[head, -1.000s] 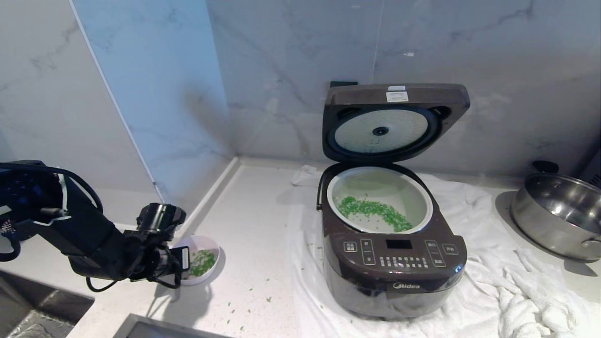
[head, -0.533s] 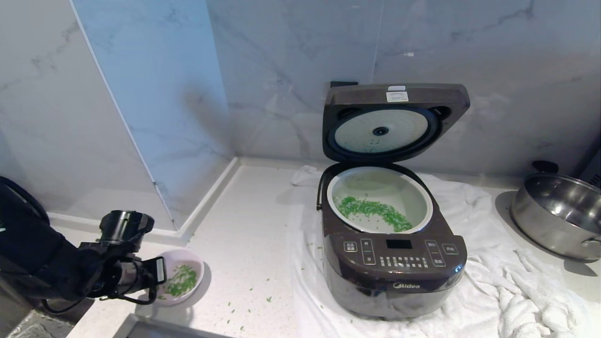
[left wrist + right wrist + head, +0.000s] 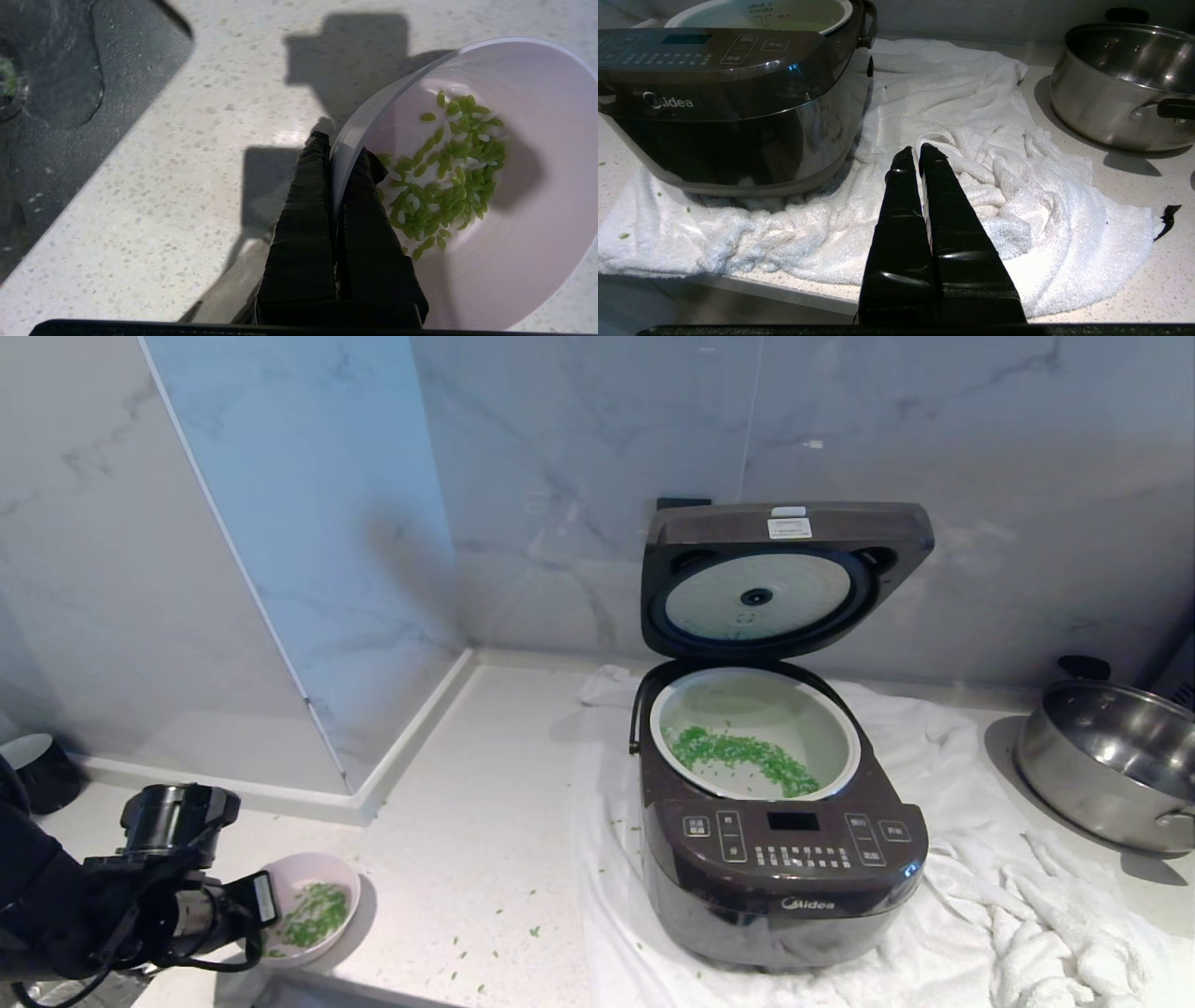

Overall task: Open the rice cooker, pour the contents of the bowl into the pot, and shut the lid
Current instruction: Fill a bowl with water from the tap

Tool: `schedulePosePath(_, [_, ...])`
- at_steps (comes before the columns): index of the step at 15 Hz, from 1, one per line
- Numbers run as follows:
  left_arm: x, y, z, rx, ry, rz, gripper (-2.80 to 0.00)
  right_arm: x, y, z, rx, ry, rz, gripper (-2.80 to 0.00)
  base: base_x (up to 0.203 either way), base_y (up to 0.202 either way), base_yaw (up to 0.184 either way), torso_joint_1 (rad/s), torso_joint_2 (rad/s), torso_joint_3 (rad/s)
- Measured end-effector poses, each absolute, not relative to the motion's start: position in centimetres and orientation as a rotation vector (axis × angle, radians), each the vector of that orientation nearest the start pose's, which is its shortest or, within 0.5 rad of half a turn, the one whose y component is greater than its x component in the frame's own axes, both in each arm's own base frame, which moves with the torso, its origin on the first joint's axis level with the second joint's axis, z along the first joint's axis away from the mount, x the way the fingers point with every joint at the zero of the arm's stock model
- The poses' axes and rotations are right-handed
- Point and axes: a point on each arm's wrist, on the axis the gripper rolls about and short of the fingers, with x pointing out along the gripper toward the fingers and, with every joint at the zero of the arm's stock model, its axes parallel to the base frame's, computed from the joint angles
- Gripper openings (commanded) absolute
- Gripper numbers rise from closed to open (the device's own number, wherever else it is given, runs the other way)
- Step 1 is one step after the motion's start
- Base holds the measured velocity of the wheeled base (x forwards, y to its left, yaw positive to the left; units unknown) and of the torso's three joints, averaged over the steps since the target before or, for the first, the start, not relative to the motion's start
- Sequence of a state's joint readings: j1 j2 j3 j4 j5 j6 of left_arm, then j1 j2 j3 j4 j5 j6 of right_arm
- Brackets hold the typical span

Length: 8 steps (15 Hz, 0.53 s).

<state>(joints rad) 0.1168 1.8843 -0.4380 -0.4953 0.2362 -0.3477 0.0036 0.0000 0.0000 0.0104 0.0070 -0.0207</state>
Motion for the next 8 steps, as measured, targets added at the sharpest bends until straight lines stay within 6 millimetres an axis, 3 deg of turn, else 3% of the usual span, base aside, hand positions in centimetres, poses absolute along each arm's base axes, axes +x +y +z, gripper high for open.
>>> schedulePosePath(2, [23.9,4.6,3.7,-0.278,0.893,0.534,-2.80,-2.3,0.0,7.5,-0.021,0.010,0.011,-2.80,0.000,0.000,0.000,0.000,0.00,0.000])
schedulePosePath(8, [22.0,5.3,3.7,-0.313,0.854,0.585,-2.80,-2.3,0.0,7.5,-0.021,0.010,0.011,-2.80,0.000,0.000,0.000,0.000,0.00,0.000])
